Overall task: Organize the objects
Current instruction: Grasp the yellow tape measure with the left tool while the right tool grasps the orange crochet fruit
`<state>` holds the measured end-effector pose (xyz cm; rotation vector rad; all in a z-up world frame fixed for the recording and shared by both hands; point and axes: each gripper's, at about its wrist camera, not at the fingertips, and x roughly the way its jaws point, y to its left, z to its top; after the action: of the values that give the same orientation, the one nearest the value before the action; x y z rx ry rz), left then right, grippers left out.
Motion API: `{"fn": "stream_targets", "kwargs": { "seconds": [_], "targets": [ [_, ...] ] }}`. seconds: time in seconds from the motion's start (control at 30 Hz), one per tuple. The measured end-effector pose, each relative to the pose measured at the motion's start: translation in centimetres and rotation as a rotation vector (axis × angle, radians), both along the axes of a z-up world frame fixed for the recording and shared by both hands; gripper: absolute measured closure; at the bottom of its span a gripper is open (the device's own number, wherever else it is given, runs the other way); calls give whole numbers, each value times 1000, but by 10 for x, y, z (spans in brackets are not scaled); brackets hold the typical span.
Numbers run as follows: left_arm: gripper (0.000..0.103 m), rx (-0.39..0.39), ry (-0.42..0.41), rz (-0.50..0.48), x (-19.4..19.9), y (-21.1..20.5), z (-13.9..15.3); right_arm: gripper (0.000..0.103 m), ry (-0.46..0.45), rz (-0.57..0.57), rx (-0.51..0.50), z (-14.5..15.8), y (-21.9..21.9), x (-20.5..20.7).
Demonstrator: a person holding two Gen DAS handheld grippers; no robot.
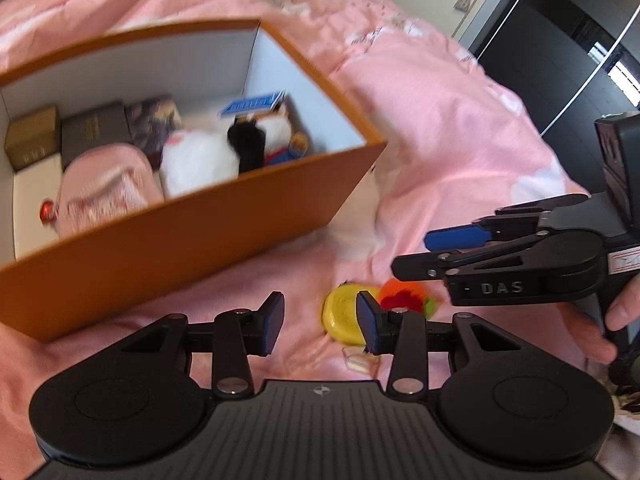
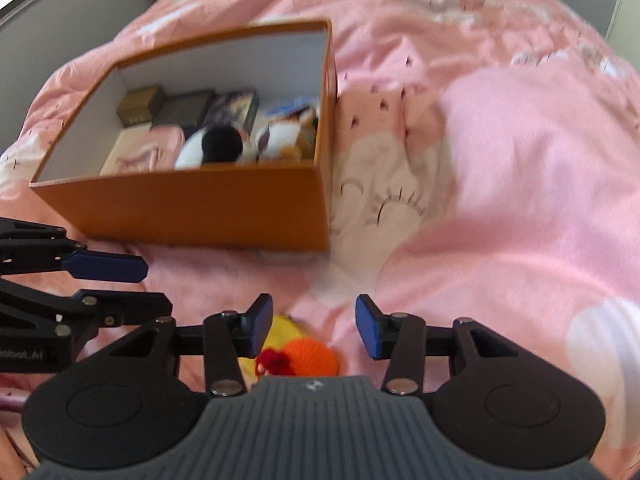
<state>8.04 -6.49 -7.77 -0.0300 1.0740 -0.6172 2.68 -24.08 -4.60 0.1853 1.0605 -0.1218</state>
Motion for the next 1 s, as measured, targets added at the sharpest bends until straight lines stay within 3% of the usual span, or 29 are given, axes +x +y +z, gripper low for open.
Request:
{"fn": "stream_targets", "kwargs": {
  "seconds": [0.23, 0.43, 0.57, 0.77, 0.9, 1.0],
  "targets": [
    [55, 27, 73, -33, -1, -7, -20, 57, 86, 48, 86, -25, 1, -2],
    [55, 49, 81, -54, -1, -14, -22, 52, 125, 131, 31, -31, 11, 0],
    [55, 58, 73, -82, -1, -21, -23, 46, 167, 156, 62, -36, 9, -2],
    [55, 73, 62, -136, 1, -35, -28, 53, 128, 119, 73, -23, -2, -2],
    [50, 107, 28, -193, 1, -52, -33, 53, 75, 68, 25, -3, -19, -4],
    [43, 139, 7, -242, 1, -67, -41, 53, 64, 42, 48, 0, -29, -3]
  ]
}}
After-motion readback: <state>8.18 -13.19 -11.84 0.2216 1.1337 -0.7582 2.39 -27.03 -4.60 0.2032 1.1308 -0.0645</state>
